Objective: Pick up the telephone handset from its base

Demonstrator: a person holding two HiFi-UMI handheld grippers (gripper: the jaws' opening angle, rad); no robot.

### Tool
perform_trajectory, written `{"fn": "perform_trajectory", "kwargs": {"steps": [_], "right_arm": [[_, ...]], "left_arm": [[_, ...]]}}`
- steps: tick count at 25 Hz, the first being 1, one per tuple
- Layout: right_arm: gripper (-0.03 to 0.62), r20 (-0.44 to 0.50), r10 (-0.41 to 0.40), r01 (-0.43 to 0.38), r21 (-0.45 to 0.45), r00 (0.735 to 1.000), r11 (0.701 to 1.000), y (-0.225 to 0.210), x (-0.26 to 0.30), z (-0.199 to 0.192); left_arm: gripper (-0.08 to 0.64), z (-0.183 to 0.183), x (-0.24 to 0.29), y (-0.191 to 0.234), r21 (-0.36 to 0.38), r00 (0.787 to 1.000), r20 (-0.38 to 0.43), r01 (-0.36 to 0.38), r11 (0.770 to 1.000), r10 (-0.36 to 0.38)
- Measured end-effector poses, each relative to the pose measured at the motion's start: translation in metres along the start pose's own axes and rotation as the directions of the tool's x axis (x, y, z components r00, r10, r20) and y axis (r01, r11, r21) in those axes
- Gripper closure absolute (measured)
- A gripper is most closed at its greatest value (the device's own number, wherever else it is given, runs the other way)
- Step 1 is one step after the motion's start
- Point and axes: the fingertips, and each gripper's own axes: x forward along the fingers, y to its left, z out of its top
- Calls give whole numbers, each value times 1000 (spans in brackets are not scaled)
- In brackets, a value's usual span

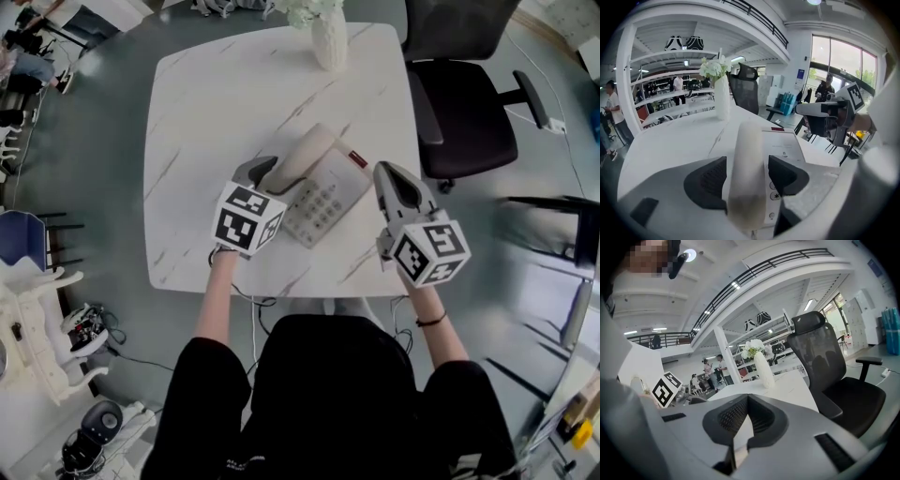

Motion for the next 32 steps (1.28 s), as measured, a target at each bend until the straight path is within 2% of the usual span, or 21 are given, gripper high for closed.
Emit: {"fn": "perform_trajectory", "kwargs": {"steps": [5, 10, 15, 24, 32], "right_arm": [[601, -2, -8, 8, 3, 1000, 1000, 2, 1, -1], [601, 1, -16, 16, 10, 1000, 1000, 1, 1, -3], [601, 0, -27, 27, 13, 1000, 1000, 1, 0, -4], [601, 7, -45, 45, 9, 999, 999, 1, -2, -5], [601, 15, -44, 44, 0, 999, 999, 3, -3, 0]], "left_arm": [[298, -4, 9, -2, 8, 999, -28, 26, 1000, -26], [301, -11, 15, 3, 27, 998, -65, 3, 1000, -1], [345, -11, 17, -1, 61, 996, -84, 24, 998, -19], [348, -11, 15, -2, 53, 998, -66, 17, 998, -13], [350, -4, 4, -1, 35, 1000, -16, 0, 999, 1]]}}
